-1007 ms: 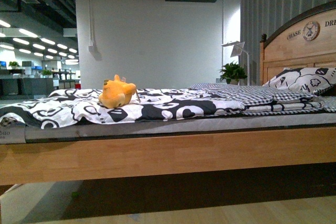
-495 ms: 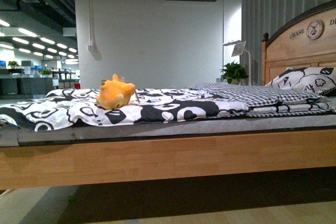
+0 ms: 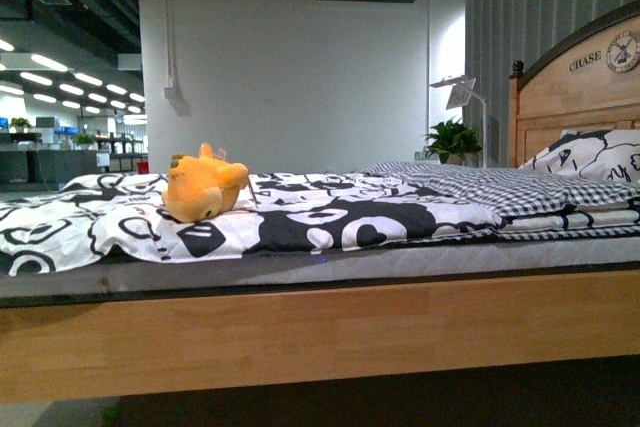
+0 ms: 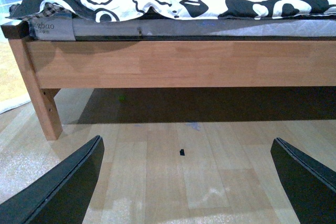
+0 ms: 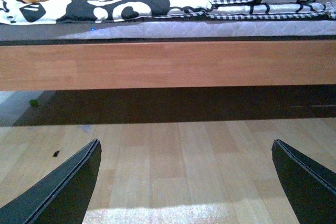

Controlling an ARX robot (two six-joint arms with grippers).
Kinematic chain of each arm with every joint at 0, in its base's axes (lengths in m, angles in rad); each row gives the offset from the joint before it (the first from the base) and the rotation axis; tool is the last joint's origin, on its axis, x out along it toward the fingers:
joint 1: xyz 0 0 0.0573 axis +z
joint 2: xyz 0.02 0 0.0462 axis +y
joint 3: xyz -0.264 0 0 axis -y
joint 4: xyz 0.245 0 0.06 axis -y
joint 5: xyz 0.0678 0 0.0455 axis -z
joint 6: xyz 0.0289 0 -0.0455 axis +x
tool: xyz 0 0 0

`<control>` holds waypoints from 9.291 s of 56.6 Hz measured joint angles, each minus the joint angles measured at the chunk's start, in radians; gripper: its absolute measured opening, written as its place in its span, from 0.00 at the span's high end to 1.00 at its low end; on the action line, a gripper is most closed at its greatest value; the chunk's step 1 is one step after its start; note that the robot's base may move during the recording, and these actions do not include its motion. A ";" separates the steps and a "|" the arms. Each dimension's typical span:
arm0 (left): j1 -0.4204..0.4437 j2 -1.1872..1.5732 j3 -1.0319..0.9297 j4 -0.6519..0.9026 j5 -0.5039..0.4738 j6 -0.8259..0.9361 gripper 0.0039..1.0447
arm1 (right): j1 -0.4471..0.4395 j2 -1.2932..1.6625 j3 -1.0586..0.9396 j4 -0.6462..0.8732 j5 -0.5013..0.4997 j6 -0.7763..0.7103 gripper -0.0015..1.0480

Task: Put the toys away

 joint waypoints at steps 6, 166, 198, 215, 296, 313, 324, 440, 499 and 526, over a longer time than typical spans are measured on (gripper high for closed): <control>0.000 0.000 0.000 0.000 0.000 0.000 0.06 | 0.000 0.000 0.000 0.000 0.000 0.000 0.06; 0.000 0.000 0.000 0.001 -0.003 0.001 0.06 | 0.000 0.002 0.000 -0.002 0.000 0.003 0.06; 0.000 0.000 0.000 0.001 -0.002 0.001 0.06 | 0.080 0.597 0.199 0.418 0.055 0.130 0.06; 0.000 0.000 0.000 0.001 -0.002 0.001 0.06 | 0.176 1.006 0.425 0.734 0.167 0.024 0.06; 0.000 0.000 0.000 0.001 -0.002 0.001 0.06 | 0.261 1.630 1.175 0.214 0.587 -0.370 0.06; 0.000 0.000 0.000 0.001 -0.002 0.001 0.06 | 0.238 1.659 1.256 0.080 0.605 -0.366 0.06; 0.000 0.000 0.000 0.001 -0.002 0.001 0.06 | 0.235 1.659 1.255 0.058 0.573 -0.366 0.18; 0.000 0.000 0.000 0.001 -0.002 0.001 0.06 | -0.009 0.515 0.547 -0.043 -0.004 0.018 0.93; 0.000 0.000 0.000 0.001 0.000 0.001 0.06 | -0.003 0.174 0.085 0.056 0.000 0.003 0.93; 0.000 0.000 0.000 0.001 0.000 0.001 0.06 | -0.003 0.048 0.032 -0.007 0.000 0.003 0.93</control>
